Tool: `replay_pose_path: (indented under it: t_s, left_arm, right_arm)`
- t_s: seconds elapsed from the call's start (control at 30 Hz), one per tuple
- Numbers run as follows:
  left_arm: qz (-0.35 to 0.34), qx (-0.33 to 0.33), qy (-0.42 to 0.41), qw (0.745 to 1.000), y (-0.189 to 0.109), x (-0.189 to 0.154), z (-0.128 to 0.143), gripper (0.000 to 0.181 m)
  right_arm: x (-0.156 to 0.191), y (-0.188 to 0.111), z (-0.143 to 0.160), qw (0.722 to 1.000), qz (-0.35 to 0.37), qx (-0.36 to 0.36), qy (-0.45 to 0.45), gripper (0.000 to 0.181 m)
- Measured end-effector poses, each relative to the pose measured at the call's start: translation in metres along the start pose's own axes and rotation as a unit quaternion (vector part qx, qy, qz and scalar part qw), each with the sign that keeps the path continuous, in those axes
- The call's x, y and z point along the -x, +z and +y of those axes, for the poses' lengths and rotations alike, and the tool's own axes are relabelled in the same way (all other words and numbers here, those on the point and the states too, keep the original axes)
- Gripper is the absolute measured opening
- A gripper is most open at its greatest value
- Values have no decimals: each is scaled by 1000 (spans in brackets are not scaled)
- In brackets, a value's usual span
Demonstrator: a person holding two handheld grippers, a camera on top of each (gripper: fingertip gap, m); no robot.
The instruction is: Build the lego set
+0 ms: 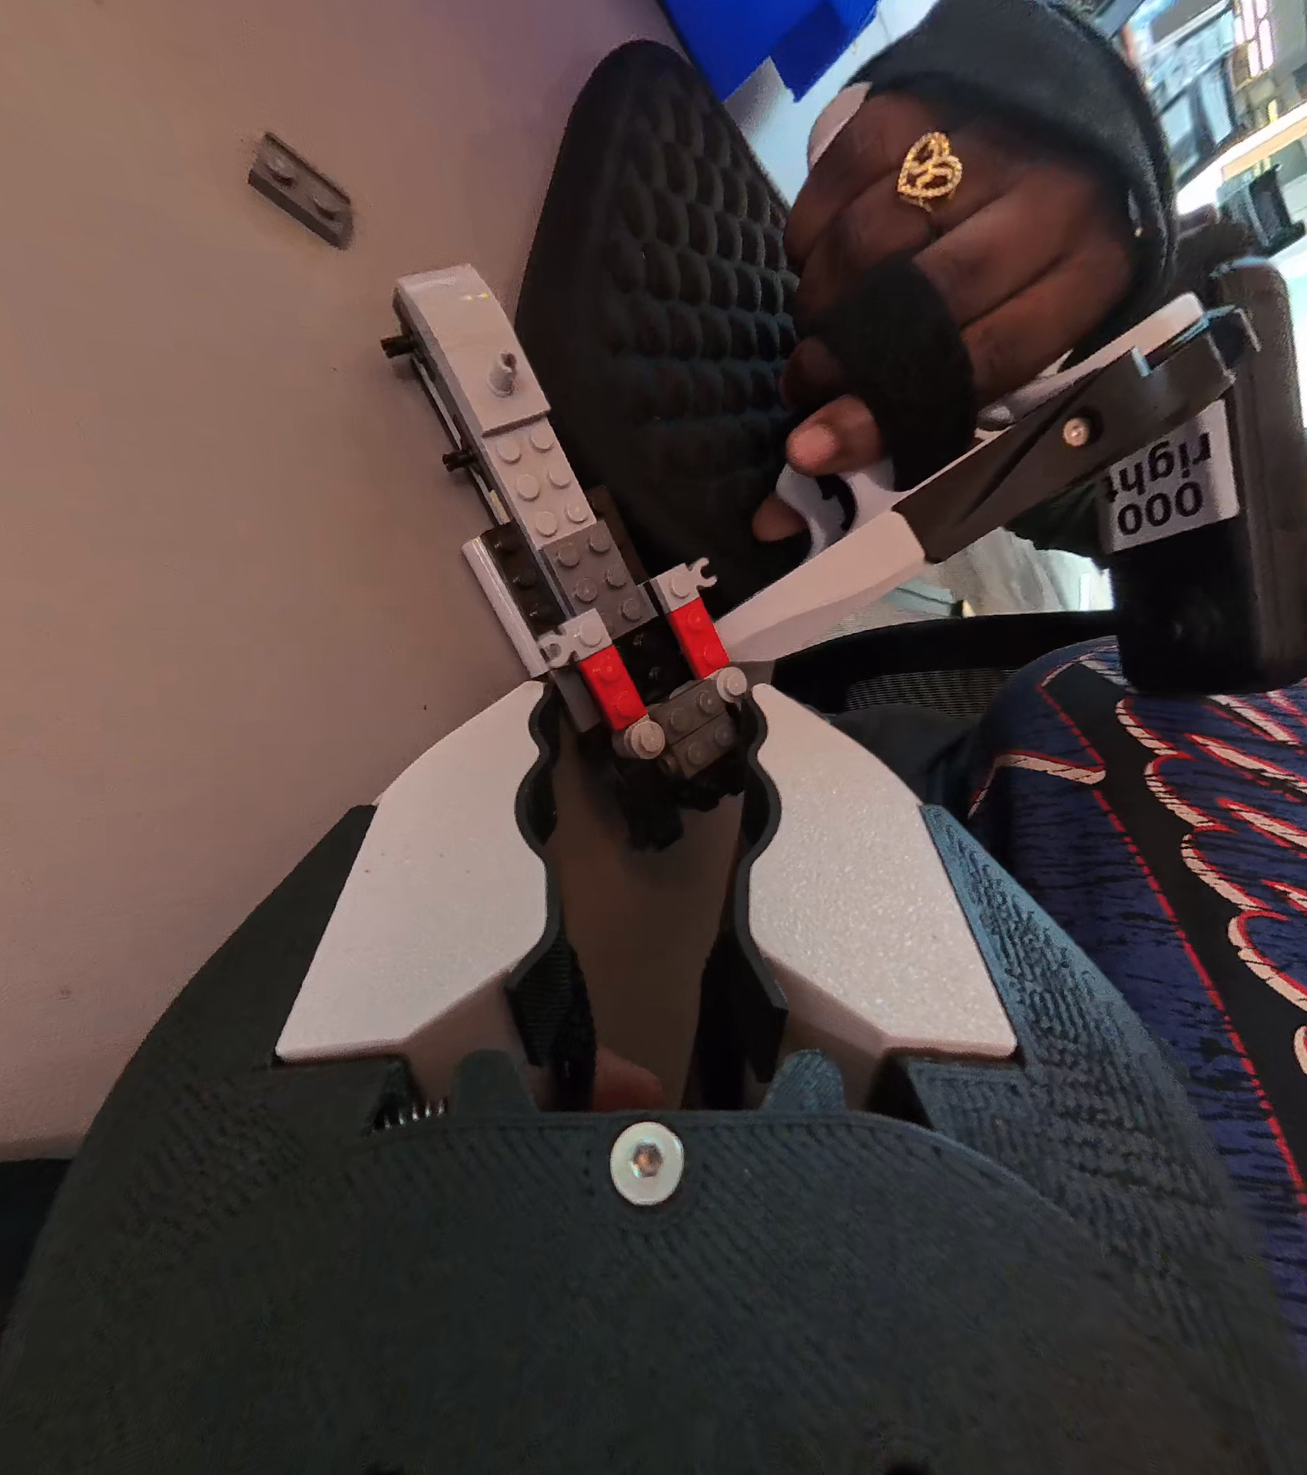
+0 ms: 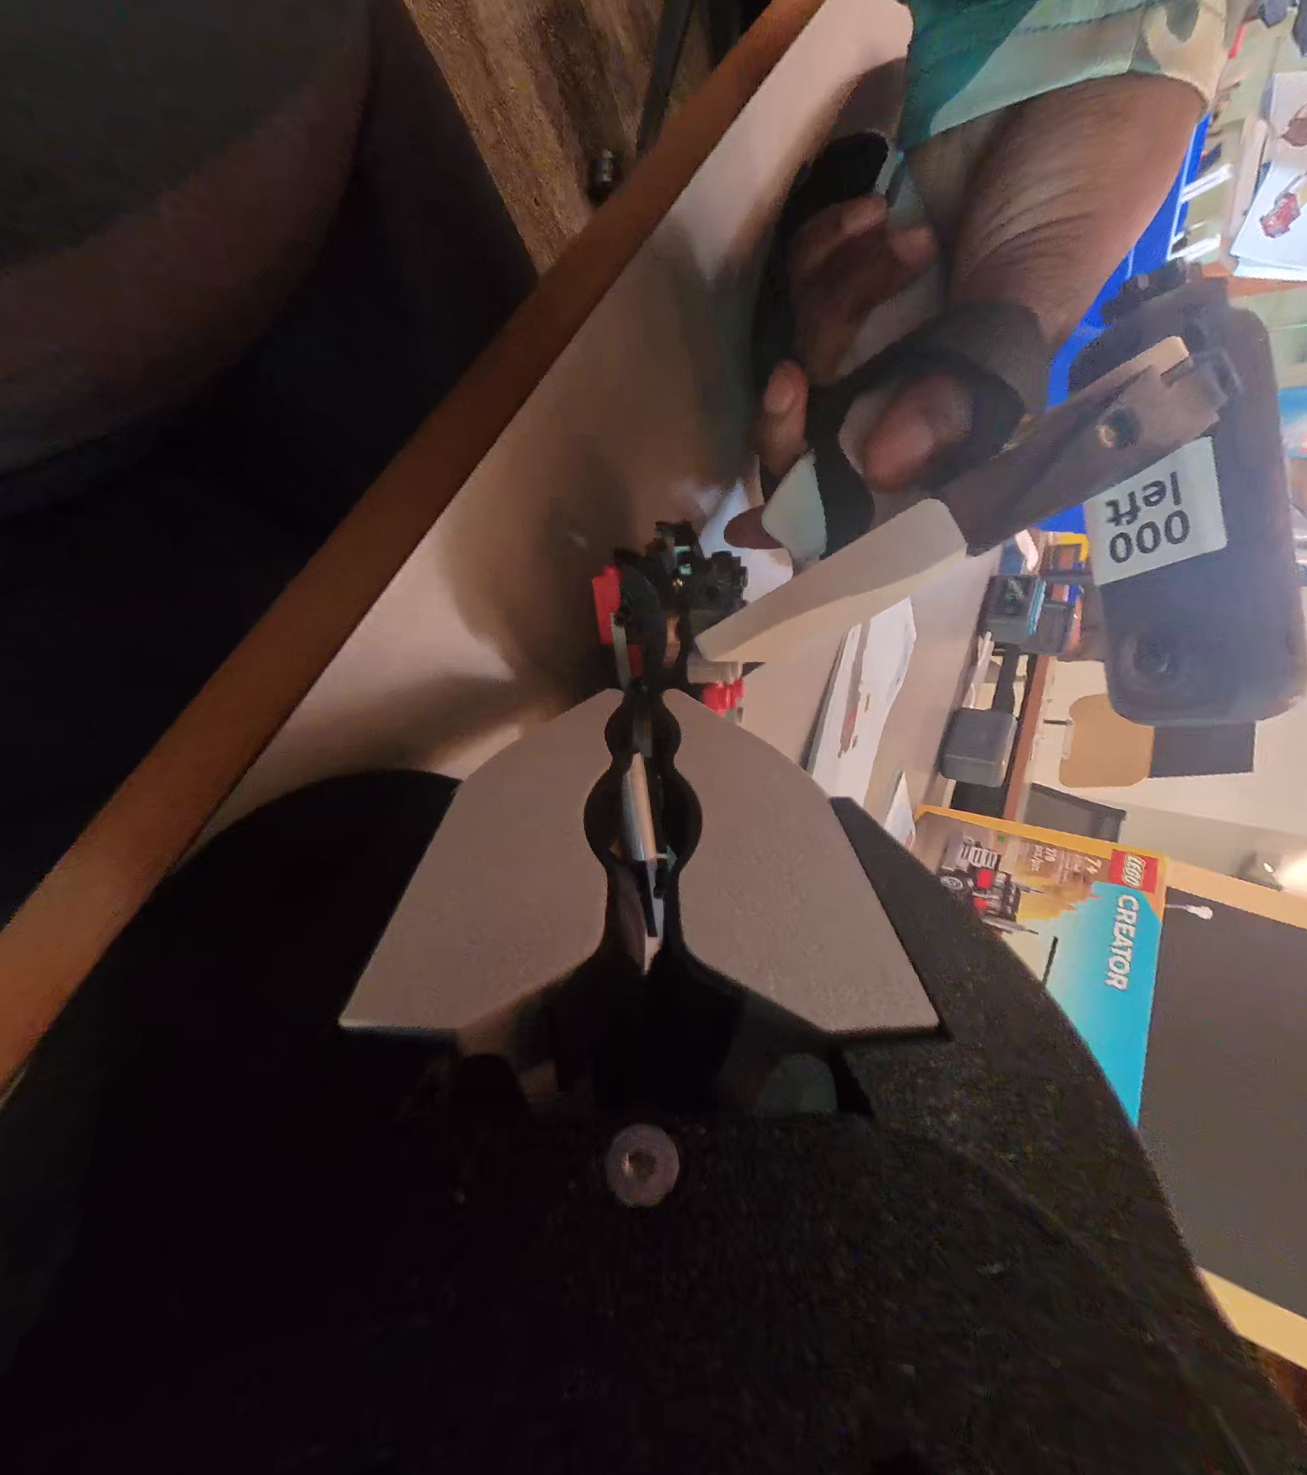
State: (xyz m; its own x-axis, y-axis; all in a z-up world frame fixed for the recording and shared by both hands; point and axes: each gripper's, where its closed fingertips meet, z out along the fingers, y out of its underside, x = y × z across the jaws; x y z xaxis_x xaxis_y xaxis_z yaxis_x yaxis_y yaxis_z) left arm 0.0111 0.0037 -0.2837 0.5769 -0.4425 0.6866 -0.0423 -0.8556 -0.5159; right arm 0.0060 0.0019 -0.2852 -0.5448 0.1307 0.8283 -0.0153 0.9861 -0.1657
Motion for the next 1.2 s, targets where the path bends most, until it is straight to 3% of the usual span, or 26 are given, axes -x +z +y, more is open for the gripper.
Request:
replay_pose_path:
  t_s: [0.23,0.47,0.8,1.2]
  left_arm:
    - [10,4,-9,1000,0,-1,1,42]
    - [16,30,19,999,5,-8,5,42]
    - [6,43,64,997,17,-13,-1,43]
    - [9,59,73,996,19,-13,-4,43]
  right_arm:
    - [-1,-13,2,1000,1,-9,25,3]
    - [2,-32,24,999,15,25,36,3]
    - [-7,-34,29,997,38,42,-42,3]
    - [-4,-31,24,994,-70,6,-79,3]
